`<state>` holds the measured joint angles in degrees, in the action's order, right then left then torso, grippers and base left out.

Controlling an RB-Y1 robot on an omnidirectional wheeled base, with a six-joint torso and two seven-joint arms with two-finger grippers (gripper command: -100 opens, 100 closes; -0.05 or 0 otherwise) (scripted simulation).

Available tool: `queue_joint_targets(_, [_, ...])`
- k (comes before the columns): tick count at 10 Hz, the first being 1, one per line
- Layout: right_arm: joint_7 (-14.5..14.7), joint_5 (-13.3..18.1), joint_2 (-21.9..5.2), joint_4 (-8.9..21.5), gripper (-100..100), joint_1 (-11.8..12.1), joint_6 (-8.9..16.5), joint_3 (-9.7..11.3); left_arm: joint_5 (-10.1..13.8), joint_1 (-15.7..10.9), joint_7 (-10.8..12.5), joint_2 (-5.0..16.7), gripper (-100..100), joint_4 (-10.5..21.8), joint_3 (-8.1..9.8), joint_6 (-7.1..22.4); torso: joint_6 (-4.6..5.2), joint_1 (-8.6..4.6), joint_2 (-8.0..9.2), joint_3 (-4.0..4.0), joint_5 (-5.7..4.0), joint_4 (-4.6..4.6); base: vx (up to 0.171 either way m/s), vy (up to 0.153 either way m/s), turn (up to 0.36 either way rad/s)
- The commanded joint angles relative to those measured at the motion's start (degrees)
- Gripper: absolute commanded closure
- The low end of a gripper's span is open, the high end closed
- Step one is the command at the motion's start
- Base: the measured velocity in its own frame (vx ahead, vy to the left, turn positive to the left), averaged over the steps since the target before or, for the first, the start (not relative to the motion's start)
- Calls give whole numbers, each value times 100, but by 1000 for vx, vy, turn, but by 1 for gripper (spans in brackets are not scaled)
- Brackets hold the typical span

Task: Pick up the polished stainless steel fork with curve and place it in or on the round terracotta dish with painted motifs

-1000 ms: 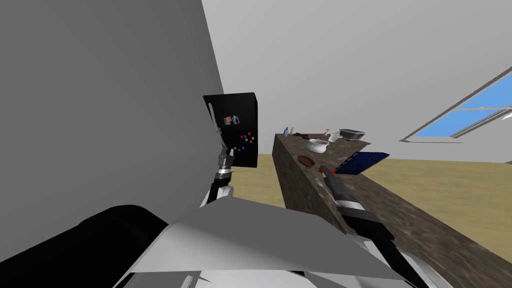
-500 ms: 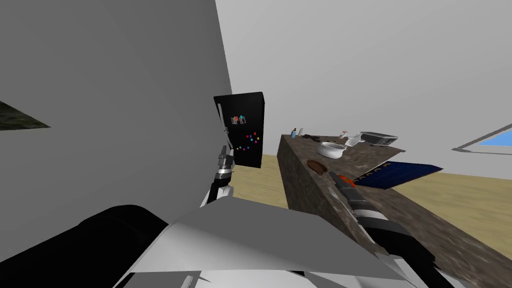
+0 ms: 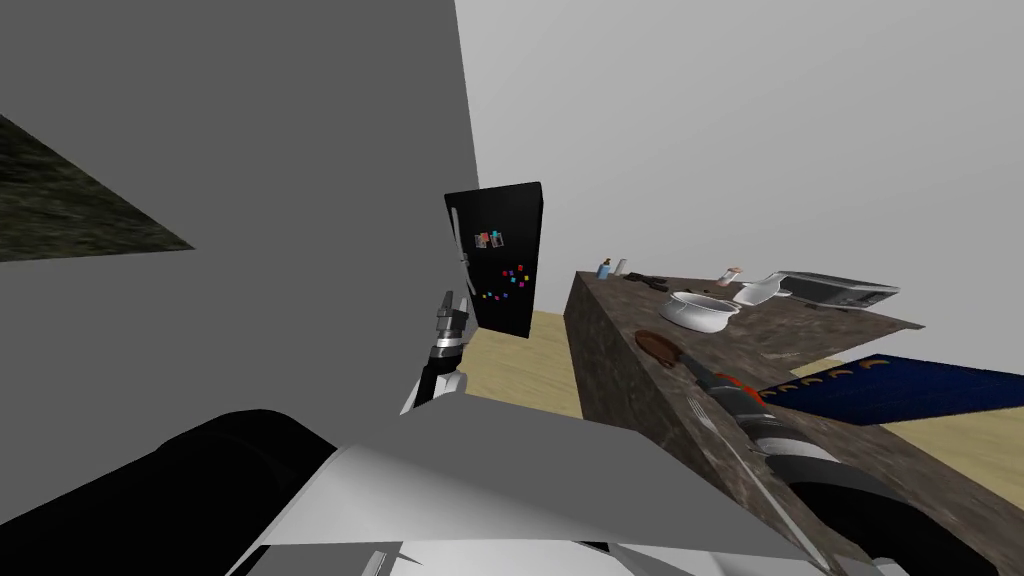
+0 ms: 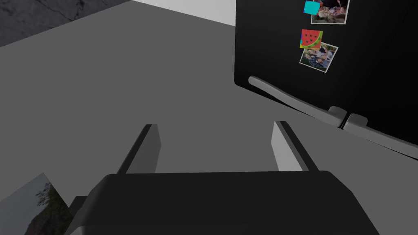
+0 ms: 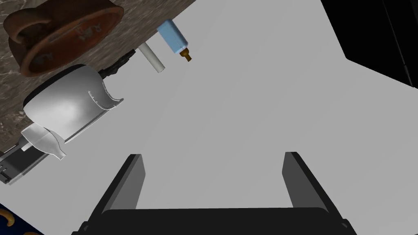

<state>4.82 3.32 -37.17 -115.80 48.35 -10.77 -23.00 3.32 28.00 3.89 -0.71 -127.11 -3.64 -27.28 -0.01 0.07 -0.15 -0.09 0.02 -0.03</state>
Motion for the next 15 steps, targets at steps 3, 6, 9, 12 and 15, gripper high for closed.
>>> queue_joint_targets(3, [74, 8, -599, 329, -100, 384, 165, -261, 0, 1, 0, 0, 0, 0, 1, 0, 4, 1, 0, 0, 0, 0, 43, 16, 167])
queue_joint_targets(6, [109, 8, -1029, 604, -100, 693, 237, -373, 0, 0, 0, 0, 0, 0, 0, 0, 2, 0, -1, -1, 0, 0, 47, 10, 167])
queue_joint_targets(9, [127, 7, -1545, 892, -100, 999, 244, -389, 0, 1, 0, 0, 0, 0, 1, 0, 6, -1, -7, -4, -1, -2, 55, 5, 109])
queue_joint_targets(12, [130, 4, -1966, 1192, -100, 1299, 189, -309, 0, 1, 0, 0, 0, 0, 1, 0, 6, -2, -2, -2, -1, 0, 46, 0, 87])
queue_joint_targets(15, [107, -4, -2487, 1644, -100, 1729, 2, -33, 0, 1, 0, 1, 0, 0, 1, 0, 6, -9, -7, -4, -2, -1, 65, -18, 62])
